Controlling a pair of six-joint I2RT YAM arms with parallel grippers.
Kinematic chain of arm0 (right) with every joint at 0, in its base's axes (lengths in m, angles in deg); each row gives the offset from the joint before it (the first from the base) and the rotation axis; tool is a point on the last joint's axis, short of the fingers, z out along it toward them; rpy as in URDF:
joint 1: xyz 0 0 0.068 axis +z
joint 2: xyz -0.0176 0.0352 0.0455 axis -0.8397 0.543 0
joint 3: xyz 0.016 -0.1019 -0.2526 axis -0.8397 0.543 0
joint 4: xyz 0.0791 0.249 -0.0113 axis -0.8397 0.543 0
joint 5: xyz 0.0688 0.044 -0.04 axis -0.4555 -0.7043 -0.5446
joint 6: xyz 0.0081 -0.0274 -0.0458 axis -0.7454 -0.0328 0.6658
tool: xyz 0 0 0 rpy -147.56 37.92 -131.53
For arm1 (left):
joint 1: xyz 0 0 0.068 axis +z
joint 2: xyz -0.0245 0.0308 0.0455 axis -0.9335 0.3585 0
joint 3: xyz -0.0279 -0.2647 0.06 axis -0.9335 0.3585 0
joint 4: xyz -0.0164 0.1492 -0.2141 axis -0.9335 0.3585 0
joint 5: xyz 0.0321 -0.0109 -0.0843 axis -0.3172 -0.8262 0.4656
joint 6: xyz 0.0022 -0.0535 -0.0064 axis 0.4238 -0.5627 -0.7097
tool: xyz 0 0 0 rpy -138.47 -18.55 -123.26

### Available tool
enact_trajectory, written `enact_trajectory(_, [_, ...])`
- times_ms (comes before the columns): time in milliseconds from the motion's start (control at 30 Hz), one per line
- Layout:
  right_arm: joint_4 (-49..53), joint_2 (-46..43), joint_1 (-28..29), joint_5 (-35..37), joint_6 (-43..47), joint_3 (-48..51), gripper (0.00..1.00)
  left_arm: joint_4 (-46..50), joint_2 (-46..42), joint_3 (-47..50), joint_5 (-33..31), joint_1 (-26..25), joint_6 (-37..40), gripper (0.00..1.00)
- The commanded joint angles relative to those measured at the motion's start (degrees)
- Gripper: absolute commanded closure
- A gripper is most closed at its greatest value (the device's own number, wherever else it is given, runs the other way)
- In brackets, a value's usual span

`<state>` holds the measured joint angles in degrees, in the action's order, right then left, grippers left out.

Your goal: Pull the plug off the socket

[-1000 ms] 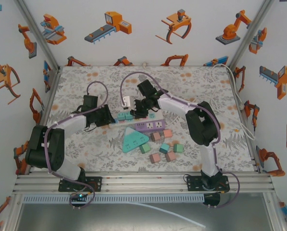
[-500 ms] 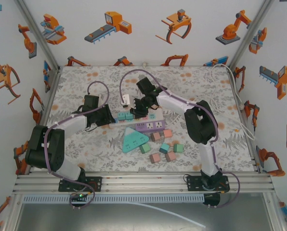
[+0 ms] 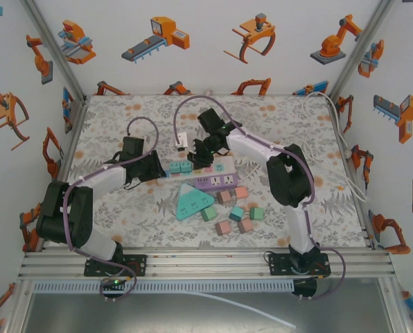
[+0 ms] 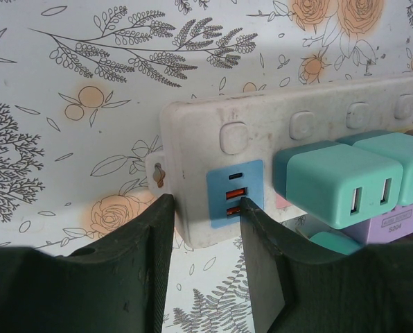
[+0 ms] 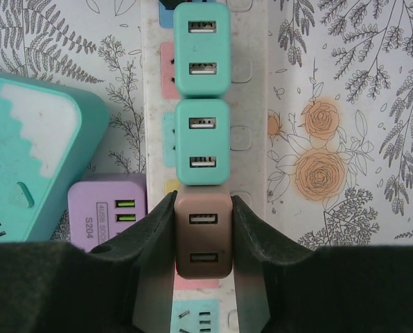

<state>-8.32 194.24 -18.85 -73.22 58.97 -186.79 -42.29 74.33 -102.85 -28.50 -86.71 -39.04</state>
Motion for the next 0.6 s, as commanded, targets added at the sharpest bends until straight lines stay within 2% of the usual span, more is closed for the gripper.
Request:
enact_trajectory(0, [-1.9,-3.7,0.3,-2.2,-0.1,-0.1,0.79,5.3,0.6,0.6,-4.0,-0.7,2.2,0.57])
enact_trajectory(400, [-3.5,-9.7,0.3,-1.8,-0.7,3.4,0.81,8.3,-4.4,-1.2,-4.5,-0.7,2.8,0.56])
enact_trajectory(567, [-8.3,-14.1,-0.2,-1.0,-8.0,6.6,0.81,8.6,-10.7,-1.2,-2.9,-1.1,3.6,0.53])
